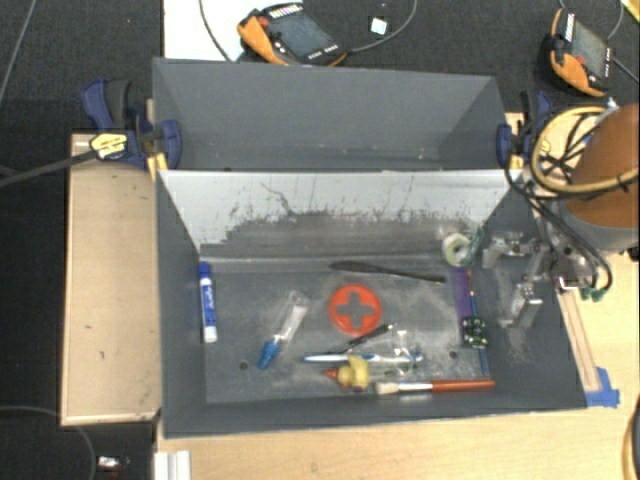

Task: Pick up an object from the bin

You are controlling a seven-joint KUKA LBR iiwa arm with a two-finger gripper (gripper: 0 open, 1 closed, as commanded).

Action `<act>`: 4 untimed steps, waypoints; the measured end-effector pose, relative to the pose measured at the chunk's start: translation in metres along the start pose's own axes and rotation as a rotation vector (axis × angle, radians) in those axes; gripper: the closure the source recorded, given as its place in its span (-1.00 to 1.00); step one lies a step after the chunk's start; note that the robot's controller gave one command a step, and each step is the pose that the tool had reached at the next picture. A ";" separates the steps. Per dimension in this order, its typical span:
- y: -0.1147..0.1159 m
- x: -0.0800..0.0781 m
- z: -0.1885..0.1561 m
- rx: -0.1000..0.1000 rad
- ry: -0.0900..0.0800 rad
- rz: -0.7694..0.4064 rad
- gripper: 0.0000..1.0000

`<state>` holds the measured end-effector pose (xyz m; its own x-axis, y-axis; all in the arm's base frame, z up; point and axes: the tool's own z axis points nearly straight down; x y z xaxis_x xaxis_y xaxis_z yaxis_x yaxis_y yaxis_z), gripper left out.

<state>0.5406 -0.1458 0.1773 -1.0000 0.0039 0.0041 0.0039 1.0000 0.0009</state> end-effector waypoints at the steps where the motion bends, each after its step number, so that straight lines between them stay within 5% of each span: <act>1: 0.001 -0.002 -0.004 0.002 -0.008 -0.005 -1.00; 2: 0.067 -0.051 0.107 -0.001 -0.006 -0.003 -1.00; 3: 0.121 0.006 0.031 0.008 -0.022 -0.285 -1.00; 4: 0.083 -0.044 0.078 0.002 -0.009 0.083 -1.00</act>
Offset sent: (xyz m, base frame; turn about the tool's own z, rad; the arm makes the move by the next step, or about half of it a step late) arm 0.0504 0.0655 -0.1073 -0.0007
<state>0.5851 -0.0629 0.0997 -0.9962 0.0873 -0.0051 0.0873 0.9962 -0.0011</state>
